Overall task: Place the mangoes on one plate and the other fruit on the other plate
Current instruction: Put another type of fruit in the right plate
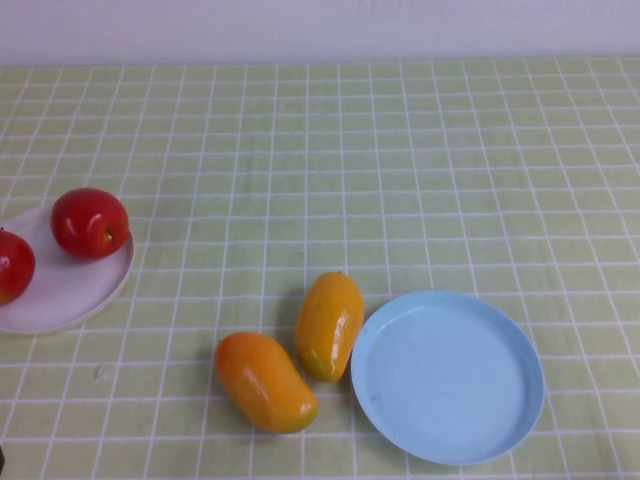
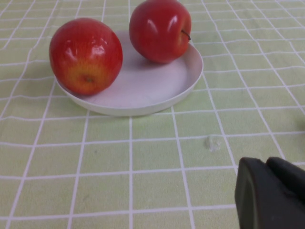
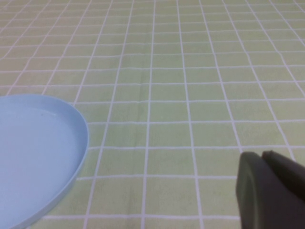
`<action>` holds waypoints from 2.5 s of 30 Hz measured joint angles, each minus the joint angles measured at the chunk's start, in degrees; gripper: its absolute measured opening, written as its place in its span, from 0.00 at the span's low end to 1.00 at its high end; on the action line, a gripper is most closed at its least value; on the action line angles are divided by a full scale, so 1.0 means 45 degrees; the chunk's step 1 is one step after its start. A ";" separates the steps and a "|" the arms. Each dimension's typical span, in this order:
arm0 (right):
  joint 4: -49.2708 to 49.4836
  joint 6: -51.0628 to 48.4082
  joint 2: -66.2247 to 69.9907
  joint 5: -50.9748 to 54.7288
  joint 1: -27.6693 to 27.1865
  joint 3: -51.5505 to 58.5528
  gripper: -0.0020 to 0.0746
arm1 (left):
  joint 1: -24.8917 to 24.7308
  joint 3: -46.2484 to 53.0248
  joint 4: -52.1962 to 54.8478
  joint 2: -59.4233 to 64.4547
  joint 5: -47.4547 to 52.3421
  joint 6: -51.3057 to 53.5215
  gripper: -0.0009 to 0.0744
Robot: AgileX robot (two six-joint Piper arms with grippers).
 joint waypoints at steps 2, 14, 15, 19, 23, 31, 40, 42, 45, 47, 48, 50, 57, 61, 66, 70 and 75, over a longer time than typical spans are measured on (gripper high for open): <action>0.0000 0.0000 0.0000 0.0000 0.0000 0.0000 0.00 | 0.0000 0.0000 0.0000 0.0000 0.0000 0.0000 0.01; 0.0000 0.0000 -0.0013 0.0000 0.0000 0.0000 0.00 | 0.0000 0.0000 0.0000 0.0000 0.0029 -0.0030 0.01; 0.0000 0.0000 -0.0013 -0.0041 0.0000 0.0000 0.00 | 0.0000 0.0000 0.0000 0.0000 0.0029 -0.0030 0.01; 0.1504 0.0250 -0.0013 -0.1408 0.0000 0.0011 0.00 | 0.0000 0.0000 0.0000 0.0000 0.0029 -0.0054 0.01; 0.5222 0.0525 -0.0013 -0.2976 0.0000 0.0011 0.00 | 0.0000 0.0000 0.0000 0.0000 0.0029 -0.0054 0.01; 0.8259 0.0599 -0.0013 -0.3571 0.0000 -0.0031 0.00 | 0.0000 0.0000 0.0000 0.0000 0.0029 -0.0079 0.01; 0.7018 0.0599 0.3740 0.3134 0.0000 -0.4089 0.00 | 0.0000 0.0000 0.0000 0.0000 0.0029 -0.0079 0.01; 0.6301 0.0599 0.5393 0.4981 0.0000 -0.5217 0.00 | 0.0000 0.0000 0.0000 0.0000 0.0029 -0.0079 0.01; 0.5210 0.0568 0.7559 0.6732 0.0000 -0.6540 0.00 | 0.0000 0.0000 0.0000 0.0000 0.0029 -0.0131 0.01; 0.4574 0.0424 0.8887 0.7330 0.0000 -0.7296 0.00 | 0.0000 0.0000 0.0000 0.0000 0.0029 -0.0131 0.01; 0.4356 0.0291 0.9472 0.7481 0.0000 -0.7620 0.00 | 0.0000 0.0000 0.0000 0.0000 0.0029 -0.0131 0.01; 0.4151 -0.0025 1.0426 0.7539 0.0000 -0.8132 0.00 | 0.0000 0.0000 0.0000 0.0000 0.0029 -0.0152 0.01; 0.2813 0.0439 1.3742 0.7485 0.2038 -1.0261 0.00 | 0.0000 0.0000 0.0000 0.0000 0.0029 -0.0177 0.01; 0.1878 0.1115 1.5831 0.7314 0.4333 -1.1935 0.00 | 0.0000 0.0000 0.0000 0.0000 0.0029 -0.0177 0.01; 0.1476 0.1401 1.8734 0.7516 0.6862 -1.4729 0.01 | 0.0000 0.0000 0.0000 0.0000 0.0029 -0.0177 0.01; 0.1322 0.1203 2.0897 0.8447 0.7999 -1.7059 0.08 | 0.0000 0.0000 0.0000 0.0000 0.0029 -0.0177 0.01; 0.0884 0.0858 2.2685 0.9471 0.9132 -1.9479 0.41 | 0.0000 0.0000 0.0000 0.0000 0.0029 -0.0177 0.01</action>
